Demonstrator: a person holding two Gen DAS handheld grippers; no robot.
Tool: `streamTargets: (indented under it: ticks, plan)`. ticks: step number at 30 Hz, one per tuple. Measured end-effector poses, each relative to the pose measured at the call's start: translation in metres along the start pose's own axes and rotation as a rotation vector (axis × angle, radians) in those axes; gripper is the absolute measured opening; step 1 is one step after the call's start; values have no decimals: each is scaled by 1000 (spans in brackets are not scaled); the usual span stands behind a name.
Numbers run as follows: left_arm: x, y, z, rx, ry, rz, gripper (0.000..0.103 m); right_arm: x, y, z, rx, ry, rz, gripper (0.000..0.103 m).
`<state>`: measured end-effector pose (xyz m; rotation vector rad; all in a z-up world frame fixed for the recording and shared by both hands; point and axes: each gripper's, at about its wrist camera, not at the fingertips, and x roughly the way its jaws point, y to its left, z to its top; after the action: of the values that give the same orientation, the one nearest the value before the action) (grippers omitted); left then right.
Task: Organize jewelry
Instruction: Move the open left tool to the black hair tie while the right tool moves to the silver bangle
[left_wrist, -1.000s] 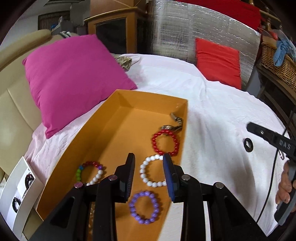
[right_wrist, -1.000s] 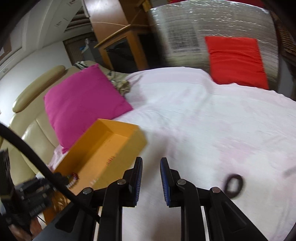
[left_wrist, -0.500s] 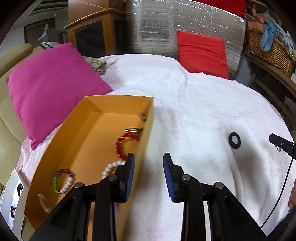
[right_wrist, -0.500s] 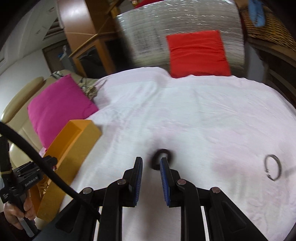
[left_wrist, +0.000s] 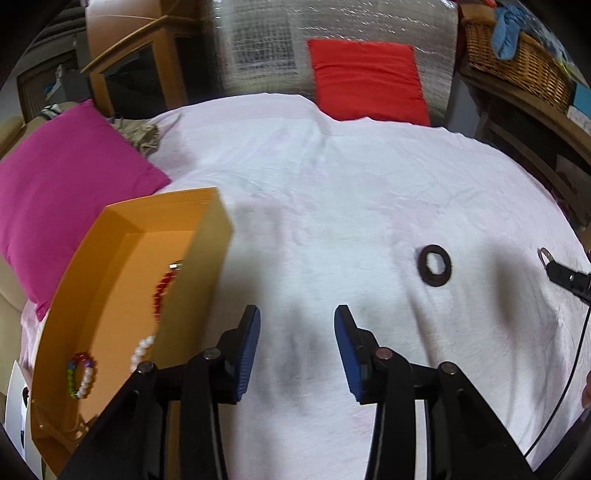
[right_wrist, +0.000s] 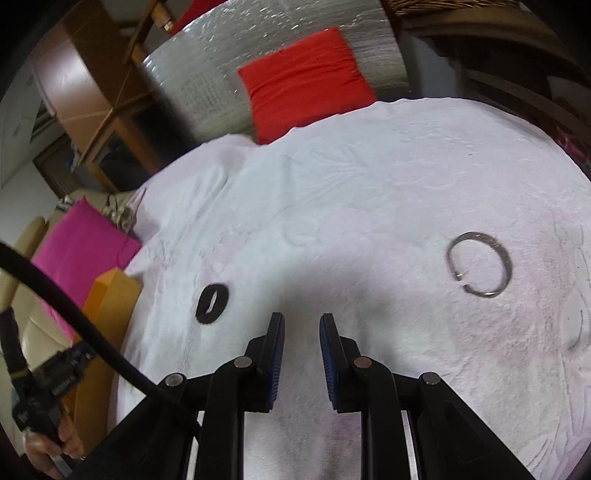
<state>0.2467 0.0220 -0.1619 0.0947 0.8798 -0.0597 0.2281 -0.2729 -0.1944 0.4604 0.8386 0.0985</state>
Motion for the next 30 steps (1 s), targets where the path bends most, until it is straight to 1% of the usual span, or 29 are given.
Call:
streamTargets:
  ticks: [4,8,10,13,18,22,24,25,30]
  plan:
    - [11,-18,3,10,30,-42,42,-5,-18,6,55,-13,-8,23]
    - [24,-32,4,20,67,-75,42,-10,-36,10,92,-11,-40,23]
    - [28,-38,4,22,79,-79,42,-14,-49,13,115,-23,-63,23]
    - [35,-45,6,10,101,-122,42,-17,-69,17,166,-23,-86,23]
    - [49,-53,10,-17,130,-169,42,-19,-94,24,216,-30,-159,23]
    - [58,-56,14,-33,141,-174,42,-17,-113,29,263,-26,-207,23]
    - [61,-57,15,-38,146,-170,42,-14,-120,31,277,-21,-224,30]
    - [62,-57,15,-40,147,-173,42,-12,-123,32,280,-17,-236,30]
    - [62,-61,15,-32,142,-178,42,-6,-135,37,305,-14,-250,31]
